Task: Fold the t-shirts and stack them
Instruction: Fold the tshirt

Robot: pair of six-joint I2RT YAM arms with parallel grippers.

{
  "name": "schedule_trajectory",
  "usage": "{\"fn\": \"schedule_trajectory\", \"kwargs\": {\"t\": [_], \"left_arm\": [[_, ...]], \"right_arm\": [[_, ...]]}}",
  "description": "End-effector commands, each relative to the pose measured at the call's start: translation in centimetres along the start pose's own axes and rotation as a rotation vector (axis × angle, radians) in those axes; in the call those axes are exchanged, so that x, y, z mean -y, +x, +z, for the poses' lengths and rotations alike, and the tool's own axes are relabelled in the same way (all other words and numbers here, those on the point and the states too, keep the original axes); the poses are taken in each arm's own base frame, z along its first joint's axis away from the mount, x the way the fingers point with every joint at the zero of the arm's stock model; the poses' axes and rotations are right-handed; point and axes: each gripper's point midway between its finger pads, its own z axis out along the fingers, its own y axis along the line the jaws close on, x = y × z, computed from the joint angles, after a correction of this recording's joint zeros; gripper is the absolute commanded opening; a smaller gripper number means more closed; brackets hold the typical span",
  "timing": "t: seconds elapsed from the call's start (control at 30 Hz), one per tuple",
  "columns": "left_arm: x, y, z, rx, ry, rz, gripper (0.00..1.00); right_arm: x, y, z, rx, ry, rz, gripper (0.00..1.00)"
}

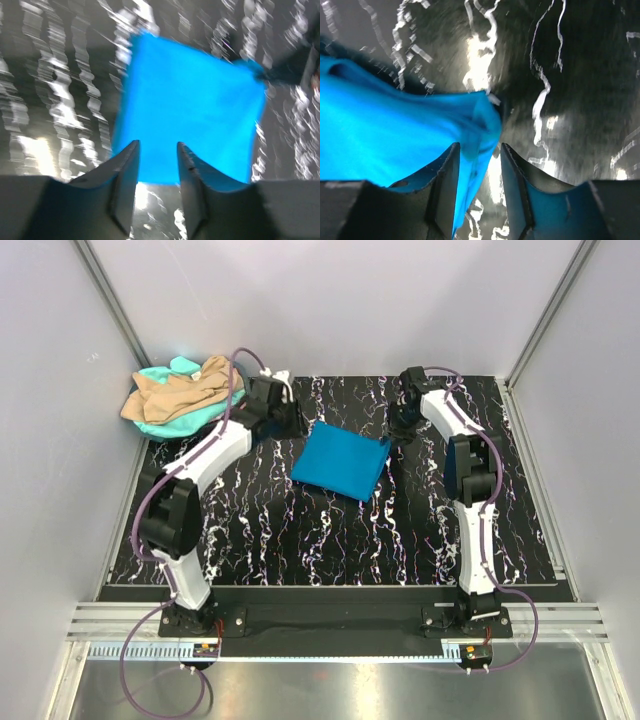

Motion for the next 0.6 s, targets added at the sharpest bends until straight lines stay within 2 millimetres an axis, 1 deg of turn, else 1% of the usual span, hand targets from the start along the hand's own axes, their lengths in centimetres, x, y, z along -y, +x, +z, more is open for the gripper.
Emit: {"fn": "schedule_trajectory", "kwargs": {"t": [0.0, 0.03, 0.07, 0.1, 0.13, 0.17, 0.2, 0.23, 0.3, 0.33, 0.37, 0.4, 0.43, 0.5, 0.53, 0.57], "left_arm": [[1.7, 3.7, 1.4, -0.076, 0.104, -0.021, 0.36], [1.5, 4.5, 1.8, -0.092, 0.108, -0.033, 0.35], [1.6, 4.8, 2.4, -0.098, 0.119, -0.044, 0.32], [1.5, 5.1, 2.7, -0.104, 0.117, -0.044, 0.32], [1.6, 5.0, 3.0, -0.104, 0.12, -0.046, 0.31], [1.8, 5.0, 3.4, -0.115, 0.132, -0.049, 0.31], [1.6, 5.5, 4.3, -0.136, 0.131, -0.05, 0.31], [2.1, 5.1, 4.6, -0.133, 0.148, -0.047, 0.3], [2.2, 5.3, 5.3, -0.152, 0.155, -0.055, 0.29], [2.0, 5.7, 6.1, -0.17, 0.146, -0.061, 0.28], [1.8, 6.1, 6.2, -0.183, 0.137, -0.07, 0.27], [1.5, 6.5, 6.5, -0.191, 0.129, -0.075, 0.27], [1.1, 7.2, 6.6, -0.205, 0.118, -0.082, 0.27], [0.8, 7.8, 6.6, -0.214, 0.108, -0.087, 0.27], [0.4, 8.5, 6.5, -0.224, 0.1, -0.088, 0.27], [0.2, 8.8, 6.5, -0.228, 0.096, -0.087, 0.27]], "right_arm": [[-2.5, -1.5, -6.1, 0.081, -0.08, -0.016, 0.45], [-3.8, -1.0, -6.1, 0.074, -0.16, -0.012, 0.44], [-6.1, -0.1, -6.5, 0.019, -0.298, 0.02, 0.39], [-6.9, 0.5, -6.0, -0.017, -0.358, 0.037, 0.34], [-7.8, 1.1, -5.6, -0.05, -0.428, 0.052, 0.3], [-8.1, 1.4, -5.2, -0.069, -0.451, 0.068, 0.26], [-8.4, 1.5, -5.1, -0.079, -0.468, 0.097, 0.16], [-8.6, 1.7, -4.6, -0.08, -0.501, 0.098, 0.11], [-8.9, 1.8, -4.2, -0.087, -0.532, 0.115, 0.01], [-8.5, 2.0, -3.6, -0.105, -0.535, 0.129, 0.0], [-8.3, 2.4, -3.2, -0.121, -0.54, 0.131, 0.0], [-7.7, 2.4, -3.0, -0.119, -0.529, 0.137, 0.0], [-6.6, 2.7, -2.5, -0.124, -0.51, 0.154, 0.0], [-5.2, 2.5, -2.2, -0.108, -0.484, 0.163, 0.0], [-4.3, 2.9, -1.7, -0.114, -0.463, 0.174, 0.0], [-3.1, 2.6, -1.5, -0.102, -0.444, 0.168, 0.0]]}}
